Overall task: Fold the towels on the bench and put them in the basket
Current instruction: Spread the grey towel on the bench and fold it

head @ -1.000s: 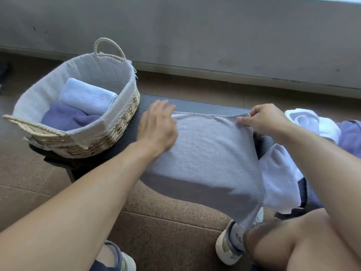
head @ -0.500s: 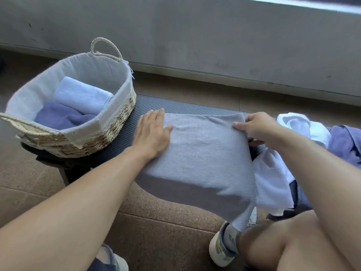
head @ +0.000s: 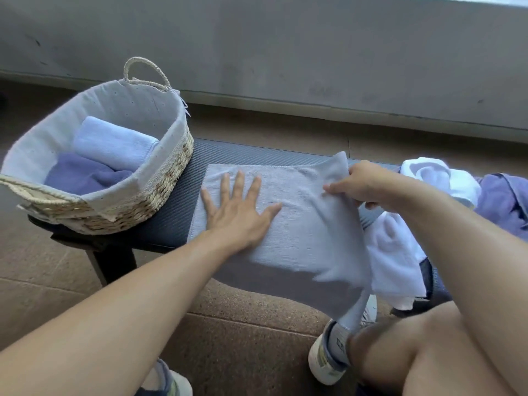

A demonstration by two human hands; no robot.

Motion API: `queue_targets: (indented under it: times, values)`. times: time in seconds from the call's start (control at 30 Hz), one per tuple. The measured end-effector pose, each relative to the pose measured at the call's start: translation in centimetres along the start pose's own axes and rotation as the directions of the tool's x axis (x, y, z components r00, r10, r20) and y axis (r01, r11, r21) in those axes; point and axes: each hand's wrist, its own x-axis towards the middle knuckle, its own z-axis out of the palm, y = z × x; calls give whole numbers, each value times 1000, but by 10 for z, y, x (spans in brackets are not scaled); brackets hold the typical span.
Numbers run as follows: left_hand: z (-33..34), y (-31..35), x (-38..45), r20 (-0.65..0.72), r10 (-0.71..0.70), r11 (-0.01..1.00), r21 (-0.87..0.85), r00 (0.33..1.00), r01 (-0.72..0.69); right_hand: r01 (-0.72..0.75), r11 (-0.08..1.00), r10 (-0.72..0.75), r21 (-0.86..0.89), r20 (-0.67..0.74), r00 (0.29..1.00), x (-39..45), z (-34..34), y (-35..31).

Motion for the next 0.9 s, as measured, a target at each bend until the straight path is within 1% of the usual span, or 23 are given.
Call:
queue_targets:
  times: [0.07, 0.13, 0.27, 0.33, 0.43, 0.5, 0.6, 0.67, 0.77, 0.8, 0.83, 0.87, 0.9]
  values:
    - [2, -5, 5, -79, 18, 1000, 11, 997, -17, 14, 989, -2, 146, -79, 997, 4, 6, 1]
    - [3, -5, 10, -140, 24, 1000, 22, 990, -21, 29, 982, -2, 188, -142, 990, 8, 11, 1]
    - [0, -6, 21, -164, 25, 1000, 19, 986, -23, 90, 963, -39, 254, -201, 979, 9, 14, -1]
    - [-4, -8, 28, -161, 33, 999, 26, 986, -29, 76, 961, -35, 265, -157, 987, 9, 14, 0]
    - [-8, -13, 39, -152, 51, 998, 37, 987, -45, -25, 970, 16, 240, 41, 999, 3, 12, 1]
    - [-12, -17, 49, -138, 59, 998, 41, 989, -54, -51, 964, 19, 261, 123, 992, 2, 11, 4]
    - [-17, -22, 65, -133, 84, 996, 44, 988, -79, -38, 944, 1, 328, 110, 994, 5, 6, 7]
    - [-20, -26, 75, -138, 112, 993, 40, 984, -107, -34, 940, -7, 340, 120, 993, 8, 5, 8]
    - [-24, -31, 83, -128, 160, 987, 26, 979, -158, -56, 920, 12, 387, 115, 993, 14, 8, 9]
    - [-25, -33, 85, -146, 177, 984, 12, 973, -178, -62, 909, 25, 411, 95, 995, 16, 10, 9]
    - [-25, -33, 85, -194, 200, 979, 1, 960, -204, -64, 900, 39, 432, 66, 997, 19, 10, 8]
    - [-25, -30, 82, -263, 234, 970, 0, 936, -243, -62, 893, 53, 447, 32, 998, 21, 10, 7]
    - [-25, -24, 74, -334, 287, 953, 0, 898, -304, -57, 888, 64, 456, 0, 998, 26, 10, 5]
